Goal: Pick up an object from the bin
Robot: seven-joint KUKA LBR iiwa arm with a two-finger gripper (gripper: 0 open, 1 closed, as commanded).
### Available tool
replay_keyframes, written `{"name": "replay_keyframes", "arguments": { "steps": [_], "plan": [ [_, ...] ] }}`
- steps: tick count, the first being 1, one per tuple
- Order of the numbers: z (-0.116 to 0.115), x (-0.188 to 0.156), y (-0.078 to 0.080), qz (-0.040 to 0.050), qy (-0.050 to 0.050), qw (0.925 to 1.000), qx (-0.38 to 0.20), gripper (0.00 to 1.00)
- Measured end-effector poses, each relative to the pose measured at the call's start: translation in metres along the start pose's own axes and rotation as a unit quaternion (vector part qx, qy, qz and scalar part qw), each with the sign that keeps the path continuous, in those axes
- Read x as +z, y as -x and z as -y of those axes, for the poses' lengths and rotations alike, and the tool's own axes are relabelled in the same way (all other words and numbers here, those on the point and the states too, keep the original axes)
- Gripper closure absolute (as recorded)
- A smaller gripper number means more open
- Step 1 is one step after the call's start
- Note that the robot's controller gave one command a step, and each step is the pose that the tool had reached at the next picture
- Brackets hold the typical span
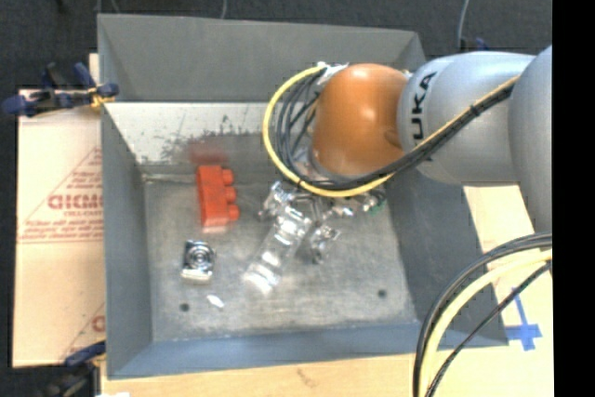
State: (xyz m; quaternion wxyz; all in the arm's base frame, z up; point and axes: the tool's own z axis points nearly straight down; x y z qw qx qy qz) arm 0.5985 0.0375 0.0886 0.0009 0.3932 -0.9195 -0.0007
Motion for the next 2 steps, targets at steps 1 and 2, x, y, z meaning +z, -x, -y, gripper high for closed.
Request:
{"name": "replay_keyframes", "arguments": {
  "steps": [1,2],
  "plan": [
    [0.002,-0.003,0.001,0.0025,-0.001,1.0000,0.002,1.00],
    [-0.009,-0.147,-0.001,0.0038,-0.005,0.9996,-0.027,1.00]
  ]
}}
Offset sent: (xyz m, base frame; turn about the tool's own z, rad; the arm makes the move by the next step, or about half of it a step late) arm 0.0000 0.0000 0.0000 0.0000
